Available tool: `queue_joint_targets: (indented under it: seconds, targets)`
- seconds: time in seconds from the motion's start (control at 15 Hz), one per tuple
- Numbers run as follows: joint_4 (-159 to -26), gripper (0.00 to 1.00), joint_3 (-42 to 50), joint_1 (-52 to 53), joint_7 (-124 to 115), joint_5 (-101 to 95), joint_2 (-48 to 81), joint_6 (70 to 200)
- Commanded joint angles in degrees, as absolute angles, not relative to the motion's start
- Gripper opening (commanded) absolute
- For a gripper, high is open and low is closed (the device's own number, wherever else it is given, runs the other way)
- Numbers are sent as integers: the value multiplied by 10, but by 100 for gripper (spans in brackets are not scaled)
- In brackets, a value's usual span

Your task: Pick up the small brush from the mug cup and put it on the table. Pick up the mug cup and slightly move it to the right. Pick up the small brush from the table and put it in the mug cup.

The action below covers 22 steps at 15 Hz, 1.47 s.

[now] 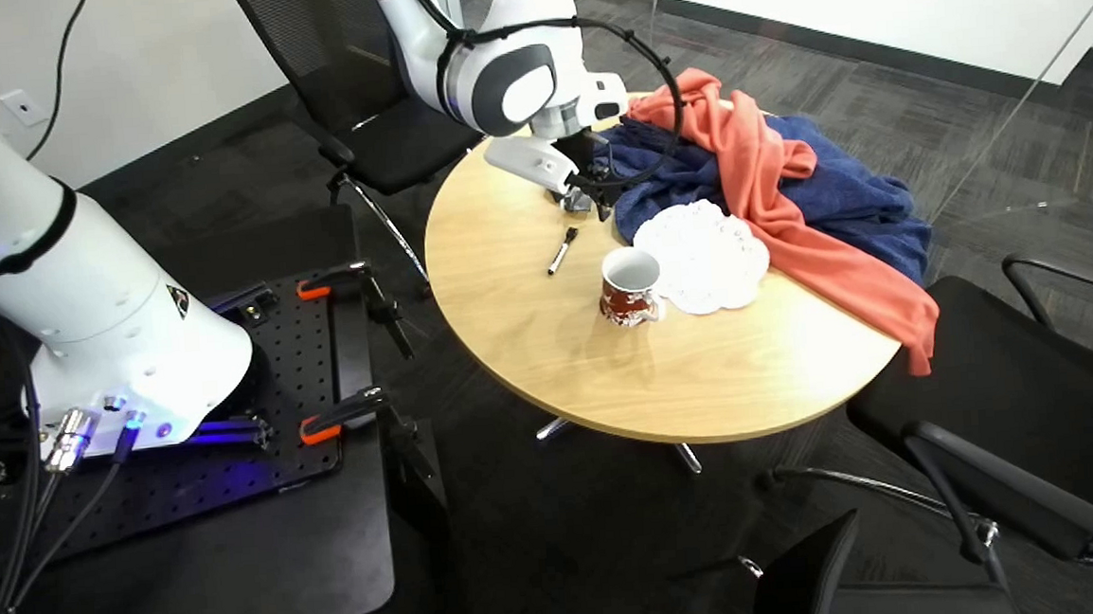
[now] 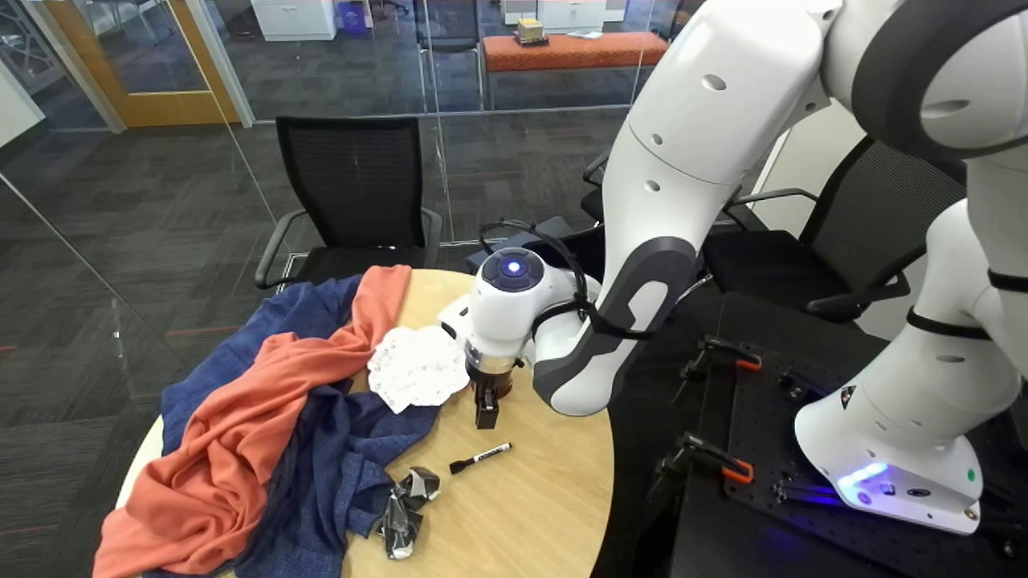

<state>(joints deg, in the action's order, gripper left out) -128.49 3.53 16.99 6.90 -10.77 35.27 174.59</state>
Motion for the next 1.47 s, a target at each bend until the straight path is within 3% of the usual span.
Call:
queue_joint_targets:
  seconds: [0.0, 1.4]
  targets:
    - [-1284, 100, 31, 165, 62, -118, 352, 1744]
    - [-1148, 100, -42, 118, 157, -150, 520, 1710]
